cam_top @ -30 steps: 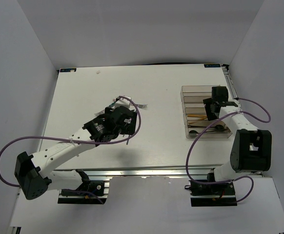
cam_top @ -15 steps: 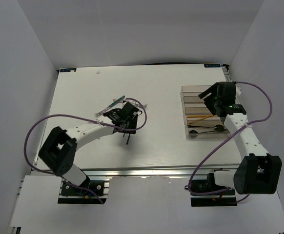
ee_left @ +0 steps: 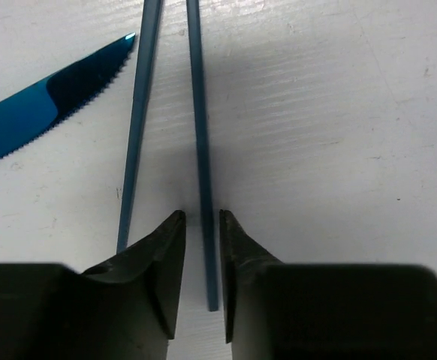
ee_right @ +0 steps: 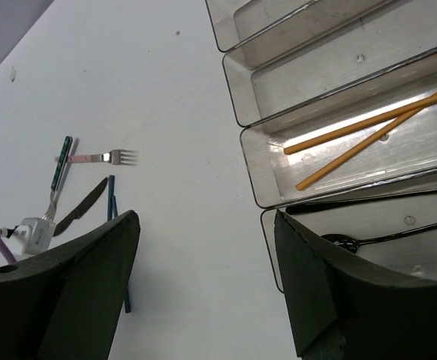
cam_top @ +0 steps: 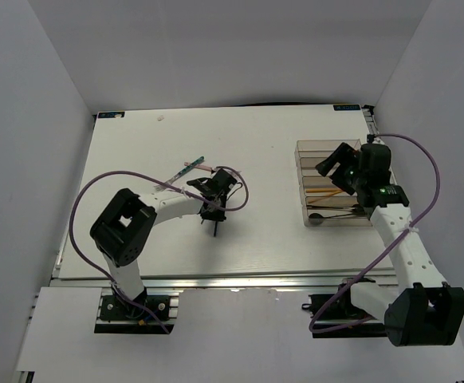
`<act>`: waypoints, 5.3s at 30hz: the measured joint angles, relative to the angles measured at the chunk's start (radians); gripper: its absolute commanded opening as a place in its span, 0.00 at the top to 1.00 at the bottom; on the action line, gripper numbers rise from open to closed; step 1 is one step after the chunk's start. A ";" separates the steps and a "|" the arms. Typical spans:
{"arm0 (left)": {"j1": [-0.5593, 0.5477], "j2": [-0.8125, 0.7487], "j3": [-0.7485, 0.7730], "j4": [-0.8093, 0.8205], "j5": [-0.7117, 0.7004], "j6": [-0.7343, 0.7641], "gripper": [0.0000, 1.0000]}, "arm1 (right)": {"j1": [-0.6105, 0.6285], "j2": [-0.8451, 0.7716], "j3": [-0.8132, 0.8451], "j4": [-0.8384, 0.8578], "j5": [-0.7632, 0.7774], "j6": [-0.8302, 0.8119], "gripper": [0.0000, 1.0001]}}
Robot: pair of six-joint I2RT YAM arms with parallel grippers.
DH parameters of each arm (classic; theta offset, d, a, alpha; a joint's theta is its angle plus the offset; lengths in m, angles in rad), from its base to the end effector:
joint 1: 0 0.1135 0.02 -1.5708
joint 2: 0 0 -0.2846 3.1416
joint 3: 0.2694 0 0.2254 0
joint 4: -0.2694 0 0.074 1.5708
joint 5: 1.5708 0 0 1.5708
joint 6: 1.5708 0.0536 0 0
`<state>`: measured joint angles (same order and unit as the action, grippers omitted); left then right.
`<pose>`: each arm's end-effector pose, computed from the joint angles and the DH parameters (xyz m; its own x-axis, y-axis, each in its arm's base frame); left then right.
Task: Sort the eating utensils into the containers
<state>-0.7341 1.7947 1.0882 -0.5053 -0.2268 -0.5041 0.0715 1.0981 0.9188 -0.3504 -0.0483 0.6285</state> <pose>0.2544 -0.2133 0.1774 -0.8956 0.1742 -0.4093 0.1845 0.9827 0.0146 0.2242 0.0187 0.3227 -0.4741 0.5548 -0.6837 0.2050 0.8247 0.5271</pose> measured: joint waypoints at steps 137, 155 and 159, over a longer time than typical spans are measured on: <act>0.092 0.179 0.220 0.095 0.198 0.139 1.00 | -0.097 -0.198 -0.203 0.132 -0.221 0.114 0.13; -0.121 -0.040 0.175 0.303 0.498 -0.041 1.00 | 0.153 -0.036 -0.323 0.383 -0.321 0.254 0.28; -0.137 -0.040 0.176 0.327 0.526 -0.065 1.00 | 0.204 0.017 -0.327 0.401 -0.304 0.267 0.33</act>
<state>-0.8711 1.7546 1.2640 -0.1780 0.2996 -0.5690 0.2752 1.1149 0.5919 0.0509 -0.3527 0.8959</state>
